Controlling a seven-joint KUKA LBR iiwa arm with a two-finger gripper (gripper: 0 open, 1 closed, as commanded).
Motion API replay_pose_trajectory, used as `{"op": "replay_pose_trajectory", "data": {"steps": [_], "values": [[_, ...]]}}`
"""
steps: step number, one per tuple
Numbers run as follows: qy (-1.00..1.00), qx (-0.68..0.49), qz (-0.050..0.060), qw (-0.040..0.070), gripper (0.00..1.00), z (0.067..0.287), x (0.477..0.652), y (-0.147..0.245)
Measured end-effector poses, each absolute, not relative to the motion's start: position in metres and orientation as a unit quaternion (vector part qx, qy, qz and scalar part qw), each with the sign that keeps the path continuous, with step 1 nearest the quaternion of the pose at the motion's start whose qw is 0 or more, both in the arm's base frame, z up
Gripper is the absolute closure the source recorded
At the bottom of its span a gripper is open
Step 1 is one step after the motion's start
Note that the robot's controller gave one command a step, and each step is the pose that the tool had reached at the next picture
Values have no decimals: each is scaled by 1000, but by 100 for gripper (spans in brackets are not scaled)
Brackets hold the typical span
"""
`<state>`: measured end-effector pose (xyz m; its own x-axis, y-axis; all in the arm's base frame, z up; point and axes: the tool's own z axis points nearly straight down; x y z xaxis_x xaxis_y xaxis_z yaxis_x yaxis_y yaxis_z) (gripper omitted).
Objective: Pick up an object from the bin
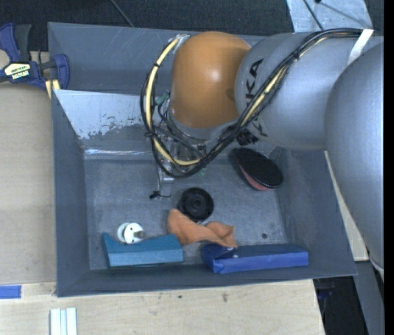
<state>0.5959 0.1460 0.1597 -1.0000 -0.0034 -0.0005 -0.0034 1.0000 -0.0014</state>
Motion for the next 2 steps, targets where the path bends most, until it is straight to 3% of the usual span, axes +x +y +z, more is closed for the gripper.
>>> {"op": "replay_pose_trajectory", "data": {"steps": [1, 2], "values": [[1000, -21, 0, 3, 0, 153, 555, 140], [999, -42, 1, 2, 0, 126, 510, 91]]}}
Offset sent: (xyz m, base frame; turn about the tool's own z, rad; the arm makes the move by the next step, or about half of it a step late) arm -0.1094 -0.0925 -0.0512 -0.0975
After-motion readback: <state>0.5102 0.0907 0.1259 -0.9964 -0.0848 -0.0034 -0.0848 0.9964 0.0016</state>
